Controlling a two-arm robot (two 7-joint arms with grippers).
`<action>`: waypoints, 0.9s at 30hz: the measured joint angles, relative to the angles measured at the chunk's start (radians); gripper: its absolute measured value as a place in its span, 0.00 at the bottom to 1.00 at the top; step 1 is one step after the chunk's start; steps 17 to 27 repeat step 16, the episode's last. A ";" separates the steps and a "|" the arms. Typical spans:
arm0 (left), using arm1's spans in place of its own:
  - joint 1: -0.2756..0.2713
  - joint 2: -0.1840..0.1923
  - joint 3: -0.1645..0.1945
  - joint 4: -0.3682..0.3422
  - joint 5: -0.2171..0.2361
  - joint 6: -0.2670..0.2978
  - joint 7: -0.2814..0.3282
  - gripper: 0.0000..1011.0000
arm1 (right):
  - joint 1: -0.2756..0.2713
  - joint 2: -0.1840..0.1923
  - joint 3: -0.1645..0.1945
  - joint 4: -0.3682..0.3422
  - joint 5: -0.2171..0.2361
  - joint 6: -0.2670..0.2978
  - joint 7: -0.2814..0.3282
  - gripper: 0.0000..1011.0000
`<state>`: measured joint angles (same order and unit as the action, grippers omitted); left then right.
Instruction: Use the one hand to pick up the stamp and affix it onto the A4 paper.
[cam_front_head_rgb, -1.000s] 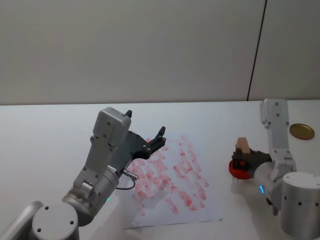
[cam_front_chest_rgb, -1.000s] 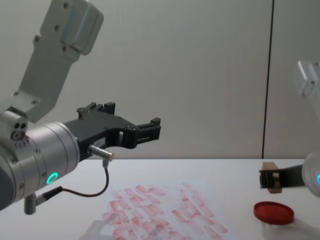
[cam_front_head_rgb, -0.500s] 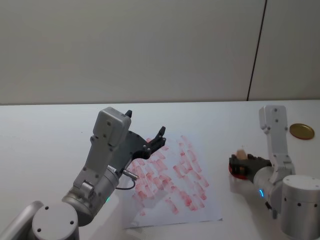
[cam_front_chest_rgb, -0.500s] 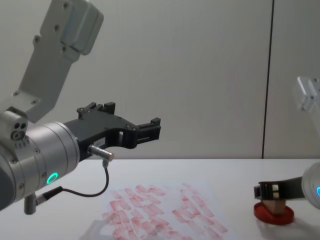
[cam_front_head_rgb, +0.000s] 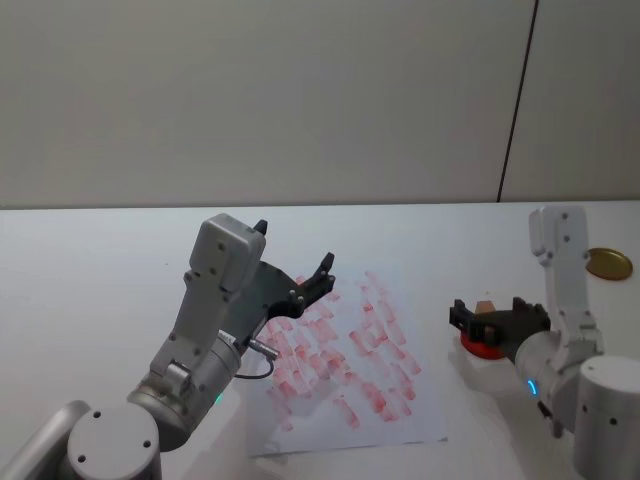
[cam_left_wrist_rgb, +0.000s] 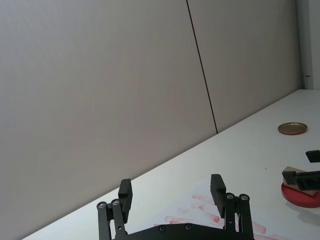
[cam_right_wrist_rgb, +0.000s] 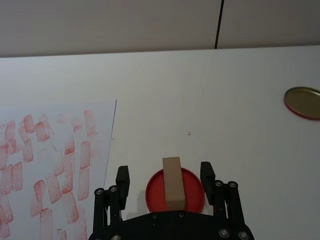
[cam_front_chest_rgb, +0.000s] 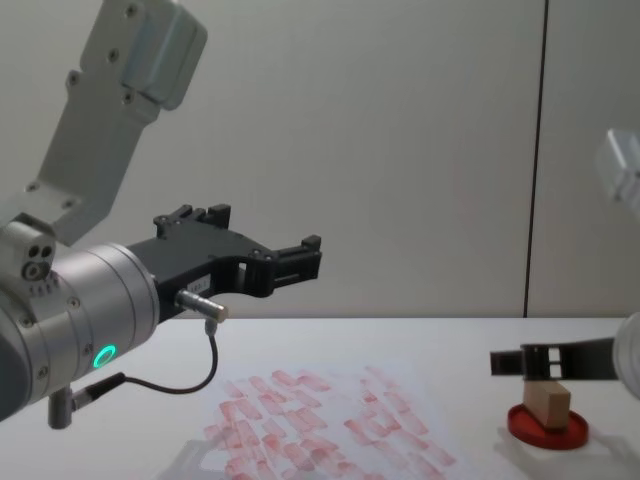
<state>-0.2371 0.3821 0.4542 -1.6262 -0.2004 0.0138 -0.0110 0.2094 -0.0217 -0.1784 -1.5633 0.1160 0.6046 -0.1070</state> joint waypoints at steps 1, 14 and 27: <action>0.000 0.000 0.000 0.000 0.000 0.000 0.000 0.98 | -0.005 0.002 0.000 -0.008 -0.002 -0.004 0.002 0.86; 0.000 0.000 0.000 0.000 0.000 0.000 0.000 0.98 | -0.087 0.050 0.002 -0.138 -0.046 -0.121 0.050 0.99; 0.000 0.000 0.000 0.000 0.000 0.000 0.000 0.98 | -0.098 0.058 0.004 -0.153 -0.050 -0.140 0.058 0.99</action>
